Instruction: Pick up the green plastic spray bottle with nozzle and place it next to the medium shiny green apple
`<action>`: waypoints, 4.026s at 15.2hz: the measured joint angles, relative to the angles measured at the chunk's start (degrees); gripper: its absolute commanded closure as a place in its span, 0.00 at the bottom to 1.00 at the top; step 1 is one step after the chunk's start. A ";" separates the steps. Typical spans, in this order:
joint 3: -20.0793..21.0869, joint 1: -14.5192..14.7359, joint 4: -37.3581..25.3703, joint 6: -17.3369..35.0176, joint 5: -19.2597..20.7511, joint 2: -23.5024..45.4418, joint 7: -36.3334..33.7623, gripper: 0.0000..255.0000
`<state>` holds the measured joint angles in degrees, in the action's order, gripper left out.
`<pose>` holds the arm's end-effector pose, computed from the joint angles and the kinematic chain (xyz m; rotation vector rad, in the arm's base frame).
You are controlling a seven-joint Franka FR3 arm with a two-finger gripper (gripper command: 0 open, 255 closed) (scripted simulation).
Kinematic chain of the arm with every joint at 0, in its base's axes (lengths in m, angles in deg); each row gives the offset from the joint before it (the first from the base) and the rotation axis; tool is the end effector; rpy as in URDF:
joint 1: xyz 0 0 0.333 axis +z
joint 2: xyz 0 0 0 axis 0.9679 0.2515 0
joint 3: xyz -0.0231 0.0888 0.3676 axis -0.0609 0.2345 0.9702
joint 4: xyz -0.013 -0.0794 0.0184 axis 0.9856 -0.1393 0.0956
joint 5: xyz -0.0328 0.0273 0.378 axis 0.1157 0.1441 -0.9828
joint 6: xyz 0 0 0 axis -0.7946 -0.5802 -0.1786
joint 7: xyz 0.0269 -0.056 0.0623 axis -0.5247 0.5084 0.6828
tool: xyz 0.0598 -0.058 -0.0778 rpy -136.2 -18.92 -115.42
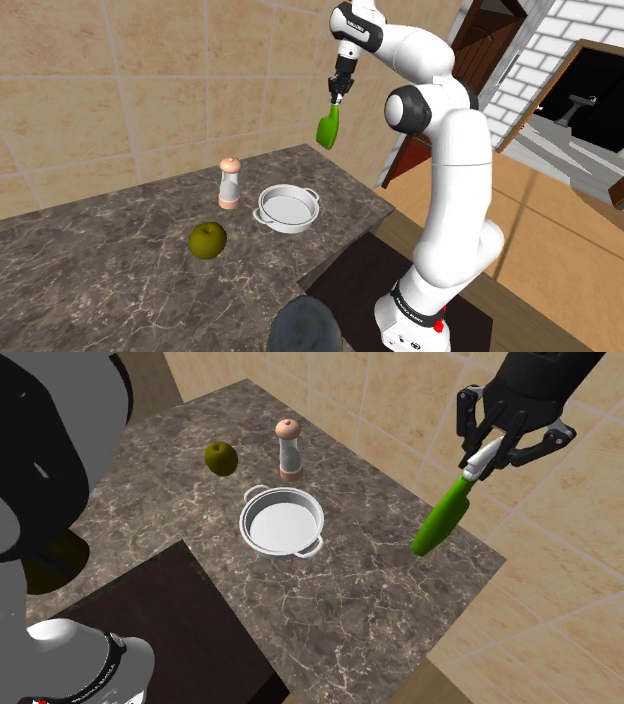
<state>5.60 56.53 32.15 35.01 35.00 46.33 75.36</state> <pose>0.6287 -0.3456 0.6060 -3.1271 0.2011 0.0410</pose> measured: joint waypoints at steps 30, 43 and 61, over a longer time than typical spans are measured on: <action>13.95 15.19 22.48 -4.76 8.36 -28.39 -25.84 1.00; 22.42 24.22 20.51 -10.11 8.19 -31.94 -43.45 1.00; 26.33 28.48 30.18 -2.98 7.65 -34.59 -51.66 1.00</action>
<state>31.93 85.01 62.33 32.03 42.65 11.74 23.70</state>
